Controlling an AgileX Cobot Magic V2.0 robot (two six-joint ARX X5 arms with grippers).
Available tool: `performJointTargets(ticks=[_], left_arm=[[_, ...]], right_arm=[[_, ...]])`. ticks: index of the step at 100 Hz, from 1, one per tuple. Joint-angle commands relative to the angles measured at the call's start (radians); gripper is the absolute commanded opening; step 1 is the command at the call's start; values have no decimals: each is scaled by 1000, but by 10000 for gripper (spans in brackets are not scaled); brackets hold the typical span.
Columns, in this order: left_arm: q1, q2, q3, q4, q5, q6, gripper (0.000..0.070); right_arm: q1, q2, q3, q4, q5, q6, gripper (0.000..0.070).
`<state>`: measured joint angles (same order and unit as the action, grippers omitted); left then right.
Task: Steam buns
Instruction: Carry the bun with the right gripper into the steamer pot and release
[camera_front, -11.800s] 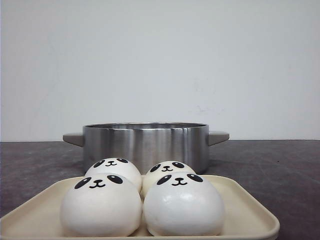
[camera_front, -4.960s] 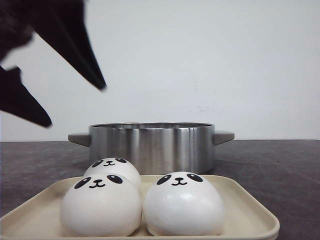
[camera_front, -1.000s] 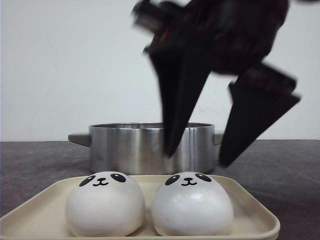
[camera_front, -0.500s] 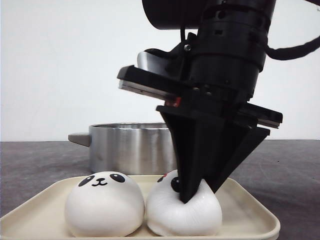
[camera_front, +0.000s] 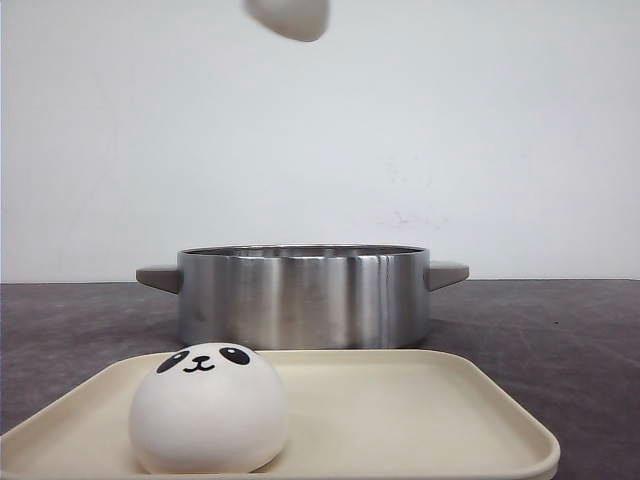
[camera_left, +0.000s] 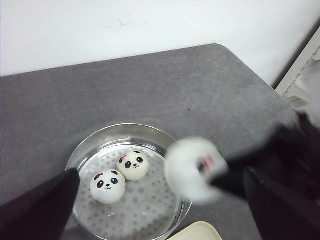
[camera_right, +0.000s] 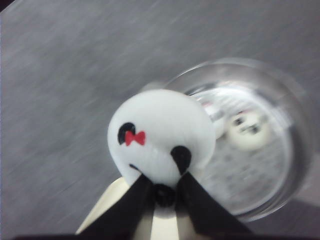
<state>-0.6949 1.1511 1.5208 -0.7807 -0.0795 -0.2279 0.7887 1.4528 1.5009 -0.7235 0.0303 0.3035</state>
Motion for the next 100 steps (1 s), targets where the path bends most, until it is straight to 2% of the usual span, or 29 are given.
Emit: performJointTargets(ticks=[1, 26, 52, 55, 63, 73, 83, 88, 100], left_arm=[[-9, 11, 17, 7, -2, 3, 637], [-9, 11, 17, -66, -2, 6, 637], [-9, 11, 17, -90, -2, 6, 637], [-9, 11, 17, -91, -2, 6, 637], [-9, 11, 17, -97, -2, 6, 637], [-9, 12, 17, -115, -2, 6, 636], [-9, 14, 15, -148, -2, 6, 636], [-10, 15, 12, -167, -2, 5, 635], [-14, 15, -11, -209, 1, -2, 635]], right_arm=[[-35, 82, -1, -13, -27, -58, 5], [-157, 322, -1, 6, -42, -104, 5], [-198, 445, -1, 77, -68, -111, 13], [-198, 446, -1, 85, -68, -111, 37], [-202, 446, -1, 95, -70, -111, 158], [-205, 446, -1, 85, -88, -113, 251], [-210, 449, -1, 63, -87, -113, 388], [-214, 449, -1, 53, -87, -112, 416], [-218, 449, 0, 50, -90, -109, 419]])
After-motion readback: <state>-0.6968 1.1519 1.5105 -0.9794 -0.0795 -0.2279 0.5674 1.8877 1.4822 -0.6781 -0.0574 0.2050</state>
